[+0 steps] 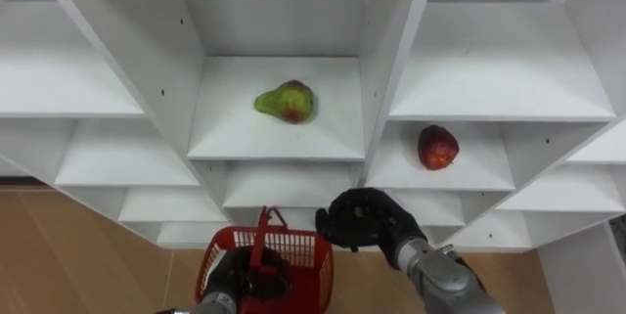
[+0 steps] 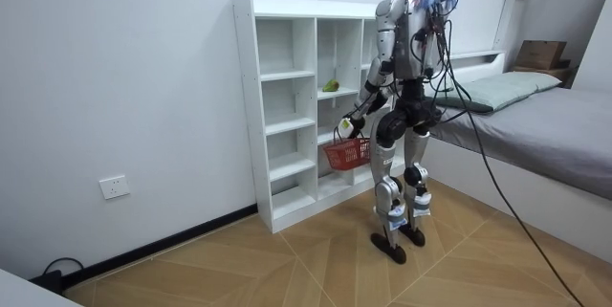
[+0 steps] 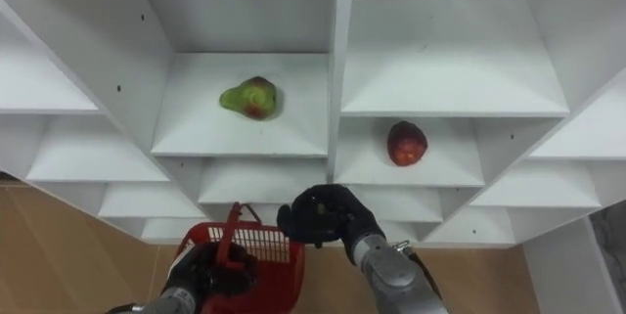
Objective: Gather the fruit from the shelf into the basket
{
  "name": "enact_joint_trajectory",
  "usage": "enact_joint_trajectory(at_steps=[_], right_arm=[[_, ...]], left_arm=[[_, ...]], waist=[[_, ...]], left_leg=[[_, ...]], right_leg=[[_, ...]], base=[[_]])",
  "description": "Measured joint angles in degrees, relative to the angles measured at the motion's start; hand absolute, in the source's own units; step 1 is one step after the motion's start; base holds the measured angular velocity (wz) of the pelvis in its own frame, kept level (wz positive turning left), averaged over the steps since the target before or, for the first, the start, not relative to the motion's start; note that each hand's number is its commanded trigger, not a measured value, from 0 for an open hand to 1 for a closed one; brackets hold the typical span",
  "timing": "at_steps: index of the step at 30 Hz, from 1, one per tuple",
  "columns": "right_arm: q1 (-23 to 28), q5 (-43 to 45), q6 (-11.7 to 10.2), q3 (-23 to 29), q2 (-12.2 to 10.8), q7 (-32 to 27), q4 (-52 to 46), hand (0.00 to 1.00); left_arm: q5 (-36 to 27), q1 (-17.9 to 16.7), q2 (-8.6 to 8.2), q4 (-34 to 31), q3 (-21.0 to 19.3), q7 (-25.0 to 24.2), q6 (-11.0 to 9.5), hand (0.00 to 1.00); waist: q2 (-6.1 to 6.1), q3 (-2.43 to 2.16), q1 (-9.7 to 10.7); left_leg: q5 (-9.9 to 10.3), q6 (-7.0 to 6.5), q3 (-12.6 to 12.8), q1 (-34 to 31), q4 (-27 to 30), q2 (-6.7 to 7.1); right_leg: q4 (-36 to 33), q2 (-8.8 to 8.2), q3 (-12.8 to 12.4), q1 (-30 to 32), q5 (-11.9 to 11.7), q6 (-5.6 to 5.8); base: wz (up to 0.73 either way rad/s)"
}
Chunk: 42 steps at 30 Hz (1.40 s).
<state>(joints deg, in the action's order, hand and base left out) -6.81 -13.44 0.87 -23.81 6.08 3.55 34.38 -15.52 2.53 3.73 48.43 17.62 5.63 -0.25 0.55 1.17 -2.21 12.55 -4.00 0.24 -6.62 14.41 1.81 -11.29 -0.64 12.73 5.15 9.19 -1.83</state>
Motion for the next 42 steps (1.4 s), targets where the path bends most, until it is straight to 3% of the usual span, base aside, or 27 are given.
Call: enact_joint_trajectory(at_steps=[21,25,34,42], right_arm=[[-2.15,-0.73,-0.97,-1.91,-1.72,-0.8,6.23,1.0],[-2.47,-2.68,-2.17,-1.91,-1.76,-0.81,6.54,1.0],[-2.75,-13.58,-2.34,-2.04,-2.05,2.54,7.32,1.0],[-2.75,-13.87,-2.84,-1.95,-2.28,2.67,9.04,1.0]], left_arm=[[-1.98,1.88,-0.71,0.95,1.75,-1.35,-0.23,1.0],[-1.95,2.08,-1.18,0.92,1.74,-2.04,-0.55,1.0],[-3.04,2.65,-1.44,1.11,2.91,-4.03,-1.28,1.0],[-3.03,2.65,-1.58,1.82,3.5,-4.2,-1.85,1.0]], waist=[[0.45,0.18,-1.45],[0.64,0.22,-1.54],[0.8,0.36,-1.38],[0.81,0.58,-1.26]], left_leg=[[0.0,-0.02,0.12,-0.62,0.18,-0.03],[-0.07,-0.07,0.14,-1.06,0.35,-0.03],[-0.07,-0.07,0.07,-0.82,0.14,-0.02],[-0.07,-0.07,0.16,-0.9,0.1,-0.02]], right_leg=[[-0.42,-0.23,0.9,0.33,0.0,0.0],[-0.45,-0.27,0.91,1.06,0.0,0.0],[-0.39,-0.25,0.86,0.89,0.0,0.0],[-0.4,-0.22,0.68,0.9,0.0,0.0]], base=[[0.01],[0.0],[0.0],[0.0]])
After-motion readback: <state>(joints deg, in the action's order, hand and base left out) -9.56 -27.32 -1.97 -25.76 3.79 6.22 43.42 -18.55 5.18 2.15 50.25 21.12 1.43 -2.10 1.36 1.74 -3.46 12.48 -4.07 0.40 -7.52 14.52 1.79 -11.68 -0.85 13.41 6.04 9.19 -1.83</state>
